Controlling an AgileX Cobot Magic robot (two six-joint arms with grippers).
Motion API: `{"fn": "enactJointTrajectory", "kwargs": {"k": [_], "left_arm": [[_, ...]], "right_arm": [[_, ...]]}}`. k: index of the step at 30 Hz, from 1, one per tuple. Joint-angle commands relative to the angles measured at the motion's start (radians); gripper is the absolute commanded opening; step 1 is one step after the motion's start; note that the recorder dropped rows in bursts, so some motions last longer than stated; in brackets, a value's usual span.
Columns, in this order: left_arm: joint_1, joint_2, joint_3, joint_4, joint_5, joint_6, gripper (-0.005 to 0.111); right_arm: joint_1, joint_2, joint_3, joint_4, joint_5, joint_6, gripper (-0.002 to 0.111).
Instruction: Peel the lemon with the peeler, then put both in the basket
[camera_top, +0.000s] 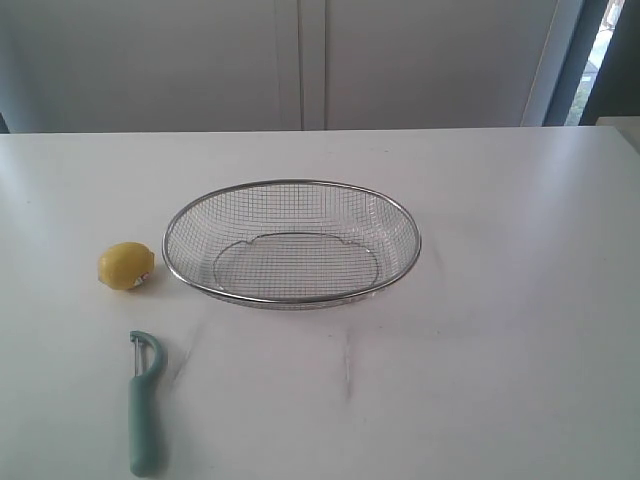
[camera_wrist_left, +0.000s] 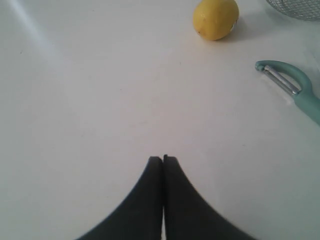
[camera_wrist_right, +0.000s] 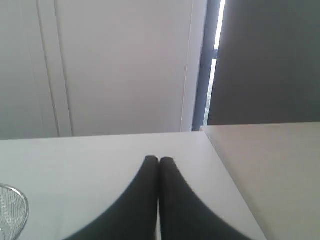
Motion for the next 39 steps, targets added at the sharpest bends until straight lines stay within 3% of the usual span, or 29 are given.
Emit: {"fn": "enactJointTrajectory", "kwargs": {"k": [1, 9, 15, 39], "left_arm": [[0.001, -0.004, 0.010, -0.006, 0.021, 0.000, 0.000], [0.001, -0.004, 0.010, -0.006, 0.021, 0.000, 0.000], [0.001, -0.004, 0.010, -0.006, 0.021, 0.000, 0.000], [0.001, -0.004, 0.010, -0.006, 0.021, 0.000, 0.000]], "right_arm": [[0.004, 0.052, -0.053, -0.001, 0.095, 0.006, 0.000], [0.004, 0.138, -0.136, 0.008, 0.253, 0.002, 0.000], [0.004, 0.146, -0.138, 0.008, 0.250, -0.138, 0.000], [0.004, 0.146, -0.167, 0.008, 0.247, -0.091, 0.000]]}}
